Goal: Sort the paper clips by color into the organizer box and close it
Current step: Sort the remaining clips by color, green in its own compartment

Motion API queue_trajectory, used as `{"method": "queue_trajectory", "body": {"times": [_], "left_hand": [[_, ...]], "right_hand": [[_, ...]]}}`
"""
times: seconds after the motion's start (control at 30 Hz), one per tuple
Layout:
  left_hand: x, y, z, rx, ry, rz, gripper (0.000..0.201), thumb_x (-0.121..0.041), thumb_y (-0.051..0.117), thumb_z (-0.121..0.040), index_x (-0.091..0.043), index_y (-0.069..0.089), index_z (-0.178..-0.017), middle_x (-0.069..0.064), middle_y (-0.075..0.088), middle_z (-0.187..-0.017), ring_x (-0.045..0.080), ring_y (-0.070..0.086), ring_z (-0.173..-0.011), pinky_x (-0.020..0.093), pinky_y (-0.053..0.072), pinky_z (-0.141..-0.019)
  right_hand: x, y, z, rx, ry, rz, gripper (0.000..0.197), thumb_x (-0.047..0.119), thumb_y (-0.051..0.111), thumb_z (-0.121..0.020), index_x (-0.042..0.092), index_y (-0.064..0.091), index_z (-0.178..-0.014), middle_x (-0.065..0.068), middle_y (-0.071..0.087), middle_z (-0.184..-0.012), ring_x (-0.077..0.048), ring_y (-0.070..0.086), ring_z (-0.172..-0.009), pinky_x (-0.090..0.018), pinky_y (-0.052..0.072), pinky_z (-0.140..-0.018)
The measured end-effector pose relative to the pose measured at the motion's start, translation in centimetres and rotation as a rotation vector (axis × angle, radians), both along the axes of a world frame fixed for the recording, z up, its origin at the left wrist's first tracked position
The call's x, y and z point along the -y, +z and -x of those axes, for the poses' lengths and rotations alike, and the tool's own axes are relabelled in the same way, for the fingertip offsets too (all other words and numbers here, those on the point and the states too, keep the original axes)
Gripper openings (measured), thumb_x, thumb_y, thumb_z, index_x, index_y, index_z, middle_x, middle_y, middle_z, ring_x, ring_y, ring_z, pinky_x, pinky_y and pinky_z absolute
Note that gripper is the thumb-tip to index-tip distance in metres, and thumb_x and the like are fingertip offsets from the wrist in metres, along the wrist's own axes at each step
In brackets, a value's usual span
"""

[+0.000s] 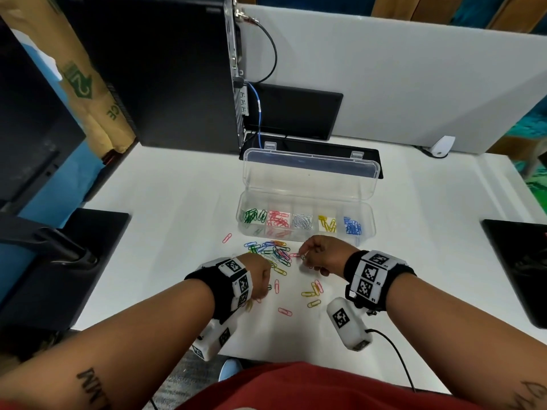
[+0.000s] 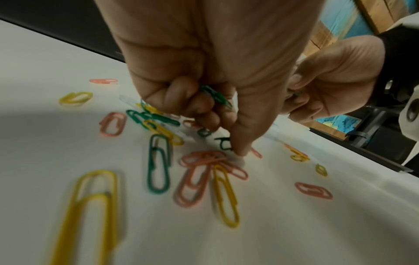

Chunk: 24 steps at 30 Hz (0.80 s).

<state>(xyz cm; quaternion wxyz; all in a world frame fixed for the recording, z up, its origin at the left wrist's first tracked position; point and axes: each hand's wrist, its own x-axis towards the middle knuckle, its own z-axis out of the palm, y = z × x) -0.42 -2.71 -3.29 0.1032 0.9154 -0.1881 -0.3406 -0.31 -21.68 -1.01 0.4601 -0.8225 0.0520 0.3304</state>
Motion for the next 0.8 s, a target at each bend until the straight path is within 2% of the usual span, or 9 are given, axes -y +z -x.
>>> {"method": "queue_trajectory", "body": {"times": [0.07, 0.17, 0.23, 0.37, 0.43, 0.5, 0.57, 0.67, 0.8], "left_hand": [[-0.1, 0.0, -0.3, -0.019, 0.000, 0.019, 0.028, -0.014, 0.065, -0.076, -0.023, 0.045, -0.058, -0.008, 0.060, -0.075, 0.017, 0.061, -0.081, 0.027, 0.051, -0.074], [-0.3, 0.3, -0.5, -0.034, 0.025, 0.066, 0.028, -0.013, 0.066, -0.075, -0.023, 0.044, -0.061, -0.011, 0.052, -0.069, 0.014, 0.053, -0.076, 0.025, 0.045, -0.068], [-0.6, 0.8, -0.8, -0.025, 0.085, 0.129, 0.027, -0.014, 0.065, -0.077, -0.024, 0.044, -0.063, -0.011, 0.051, -0.071, 0.013, 0.051, -0.074, 0.022, 0.041, -0.064], [-1.8, 2.2, -2.2, -0.087, 0.337, 0.335, 0.021, -0.016, 0.067, -0.080, -0.028, 0.050, -0.075, -0.012, 0.057, -0.076, 0.003, 0.051, -0.064, 0.016, 0.039, -0.054], [-2.1, 3.0, -3.1, -0.232, 0.543, 0.481, 0.016, -0.010, 0.062, -0.085, -0.023, 0.053, -0.085, -0.004, 0.060, -0.075, 0.002, 0.052, -0.051, 0.015, 0.039, -0.044], [-2.3, 4.1, -3.8, -0.376, 0.749, 0.624, 0.015, -0.002, 0.056, -0.089, -0.016, 0.055, -0.093, 0.002, 0.056, -0.071, 0.005, 0.043, -0.042, 0.015, 0.035, -0.037], [-2.6, 5.0, -4.5, -0.428, 0.882, 0.743, 0.019, 0.000, 0.049, -0.091, -0.016, 0.058, -0.089, 0.004, 0.051, -0.068, 0.008, 0.038, -0.048, 0.013, 0.033, -0.039], [-3.2, 5.8, -5.8, -0.463, 0.993, 0.877, 0.025, -0.001, 0.040, -0.095, -0.012, 0.058, -0.082, 0.005, 0.050, -0.066, 0.010, 0.043, -0.052, 0.012, 0.037, -0.038], [-3.6, 6.3, -7.5, -0.516, 1.112, 0.954, 0.024, -0.014, 0.041, -0.098, -0.009, 0.059, -0.083, 0.007, 0.053, -0.070, 0.009, 0.053, -0.046, 0.013, 0.047, -0.041]], "right_hand": [[-0.3, 0.4, -0.2, -0.025, 0.002, -0.025, 0.022, -0.002, 0.051, -0.087, 0.017, 0.059, -0.094, -0.001, 0.056, -0.073, -0.011, 0.048, -0.061, -0.022, 0.039, -0.050], [-0.6, 1.0, -0.6, -0.074, -0.069, -0.111, 0.025, -0.003, 0.048, -0.088, 0.015, 0.063, -0.081, -0.006, 0.057, -0.076, -0.011, 0.044, -0.057, -0.021, 0.037, -0.049], [-0.8, 1.3, -0.8, -0.114, -0.164, -0.174, 0.024, -0.001, 0.047, -0.090, 0.011, 0.063, -0.075, -0.005, 0.053, -0.067, -0.012, 0.043, -0.055, -0.022, 0.034, -0.049], [-1.3, 1.8, -1.7, -0.221, -0.330, -0.307, 0.026, 0.000, 0.043, -0.092, 0.007, 0.060, -0.074, -0.005, 0.051, -0.060, -0.014, 0.043, -0.053, -0.022, 0.034, -0.048], [-1.8, 2.3, -2.3, -0.251, -0.399, -0.384, 0.024, 0.003, 0.044, -0.092, 0.007, 0.059, -0.074, -0.004, 0.049, -0.063, -0.013, 0.043, -0.054, -0.019, 0.036, -0.046], [-2.3, 2.8, -3.0, -0.284, -0.443, -0.456, 0.024, 0.006, 0.043, -0.092, 0.008, 0.058, -0.074, -0.002, 0.048, -0.061, -0.012, 0.043, -0.054, -0.017, 0.037, -0.044], [-2.9, 3.2, -3.8, -0.322, -0.479, -0.523, 0.026, 0.007, 0.040, -0.092, 0.009, 0.057, -0.072, 0.000, 0.050, -0.055, -0.011, 0.045, -0.048, -0.016, 0.038, -0.041], [-3.7, 3.7, -5.0, -0.368, -0.541, -0.598, 0.029, 0.011, 0.036, -0.090, 0.008, 0.056, -0.070, -0.002, 0.053, -0.053, -0.011, 0.050, -0.041, -0.014, 0.042, -0.040], [-4.8, 4.0, -6.3, -0.387, -0.594, -0.655, 0.031, 0.015, 0.038, -0.090, 0.003, 0.059, -0.070, -0.010, 0.055, -0.060, -0.019, 0.056, -0.051, -0.019, 0.051, -0.044]]}}
